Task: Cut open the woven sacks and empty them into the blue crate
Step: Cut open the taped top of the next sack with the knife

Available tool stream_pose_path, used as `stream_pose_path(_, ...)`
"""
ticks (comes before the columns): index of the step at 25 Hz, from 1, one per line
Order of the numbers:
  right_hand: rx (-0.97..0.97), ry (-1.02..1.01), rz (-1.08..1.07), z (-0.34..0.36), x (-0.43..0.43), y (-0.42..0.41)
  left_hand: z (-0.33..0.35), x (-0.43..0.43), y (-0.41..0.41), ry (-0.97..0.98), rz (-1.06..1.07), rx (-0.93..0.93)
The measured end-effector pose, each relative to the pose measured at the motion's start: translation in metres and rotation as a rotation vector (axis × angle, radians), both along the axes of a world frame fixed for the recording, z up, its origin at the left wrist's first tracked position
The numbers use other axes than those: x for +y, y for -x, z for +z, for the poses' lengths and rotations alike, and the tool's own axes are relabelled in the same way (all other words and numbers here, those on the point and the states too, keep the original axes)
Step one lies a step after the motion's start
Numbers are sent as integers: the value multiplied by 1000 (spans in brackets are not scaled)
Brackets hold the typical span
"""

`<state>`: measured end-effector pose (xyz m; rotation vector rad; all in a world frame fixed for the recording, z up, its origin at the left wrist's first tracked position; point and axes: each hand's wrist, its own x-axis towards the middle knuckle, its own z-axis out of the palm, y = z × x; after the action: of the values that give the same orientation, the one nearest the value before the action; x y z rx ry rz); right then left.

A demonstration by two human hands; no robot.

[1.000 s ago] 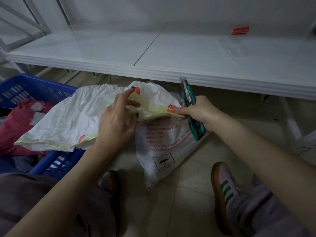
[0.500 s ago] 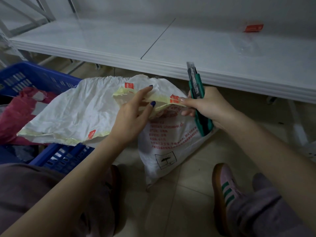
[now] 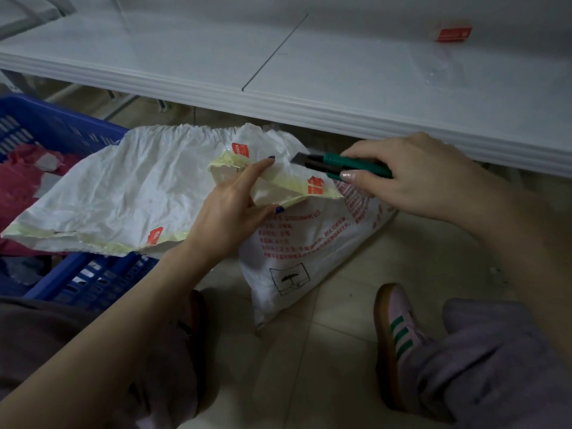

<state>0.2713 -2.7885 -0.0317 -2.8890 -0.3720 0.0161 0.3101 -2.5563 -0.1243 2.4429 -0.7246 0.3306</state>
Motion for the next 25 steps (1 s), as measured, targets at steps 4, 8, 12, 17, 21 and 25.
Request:
stream_pose_path(4, 33, 89, 9, -1, 0, 2, -1, -1, -2, 8, -16, -27)
stream_pose_path(8, 56, 103, 32, -7, 7, 7, -1, -3, -2, -5, -9, -21)
stream_pose_path(12, 120, 85, 62, -18, 16, 10, 1, -5, -2, 4, -10, -23)
stream_pose_path(17, 130, 112, 63, -27, 16, 8, -1, -5, -3, -11, -12, -41)
stream_pose_path(21, 78, 55, 65, -36, 22, 14, -3, -5, -1, -41, -2, -63)
stream_pose_path(25, 76, -107, -77, -46, 33, 21, -2, -5, 0, -58, 46, -50)
